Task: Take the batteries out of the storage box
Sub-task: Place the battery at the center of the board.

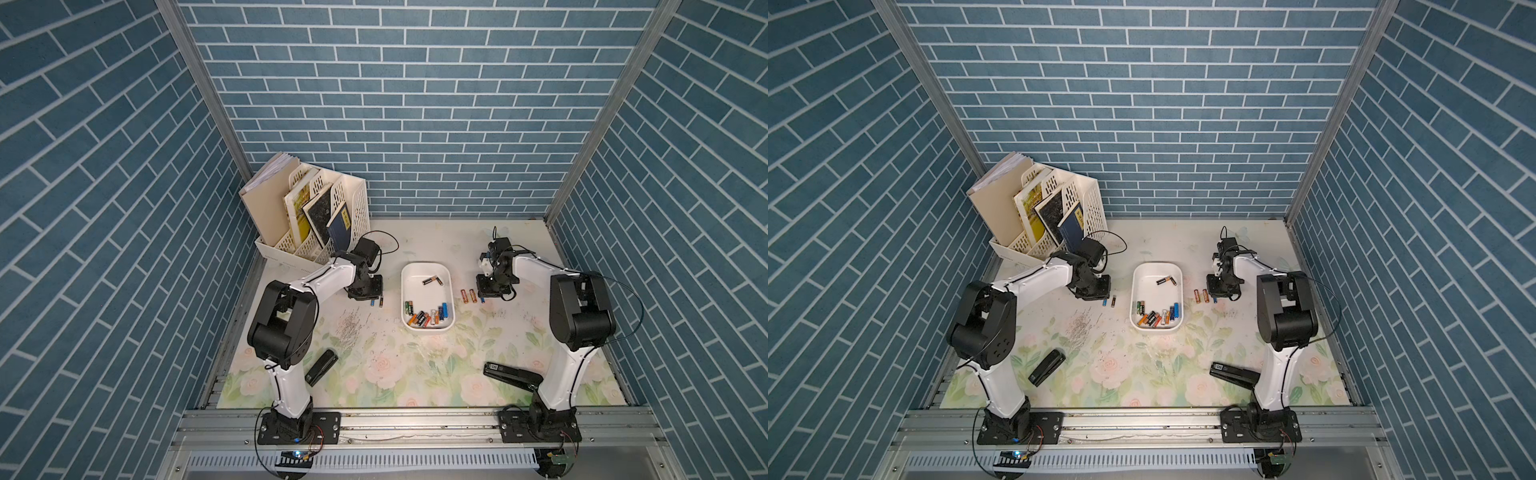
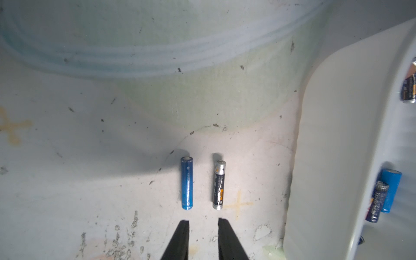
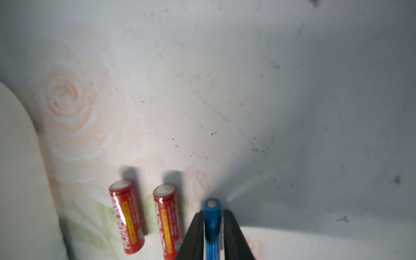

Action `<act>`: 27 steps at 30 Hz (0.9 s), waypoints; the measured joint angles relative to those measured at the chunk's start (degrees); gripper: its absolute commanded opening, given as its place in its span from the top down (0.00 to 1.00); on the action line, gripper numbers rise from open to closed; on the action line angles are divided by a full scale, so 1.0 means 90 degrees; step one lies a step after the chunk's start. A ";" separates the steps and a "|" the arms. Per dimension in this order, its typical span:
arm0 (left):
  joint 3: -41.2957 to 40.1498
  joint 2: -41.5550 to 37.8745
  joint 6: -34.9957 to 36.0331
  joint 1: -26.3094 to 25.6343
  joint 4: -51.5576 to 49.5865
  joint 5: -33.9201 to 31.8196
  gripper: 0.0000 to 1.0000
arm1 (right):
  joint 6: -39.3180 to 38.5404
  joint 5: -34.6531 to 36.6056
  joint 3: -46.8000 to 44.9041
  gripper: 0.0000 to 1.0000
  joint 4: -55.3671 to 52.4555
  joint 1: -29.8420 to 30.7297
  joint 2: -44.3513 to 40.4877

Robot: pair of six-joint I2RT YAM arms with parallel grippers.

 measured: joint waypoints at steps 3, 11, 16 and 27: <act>0.0000 0.0000 0.0000 0.0000 -0.0002 0.0000 0.72 | 0.0002 0.0000 0.0000 0.78 0.0000 0.0000 0.0000; 0.0000 0.0000 0.0000 0.0000 -0.0007 -0.0002 0.71 | 0.0000 -0.0015 0.0073 0.74 -0.0041 0.0000 0.0000; 0.0044 0.0000 0.0000 0.0000 -0.0066 -0.0002 0.69 | 0.0002 -0.0024 0.0304 0.74 -0.0083 0.0000 -0.0046; 0.0852 -0.0109 -0.0092 -0.0223 -0.0478 -0.0308 0.68 | 0.0019 -0.0151 0.0510 0.73 -0.0216 0.0000 -0.0610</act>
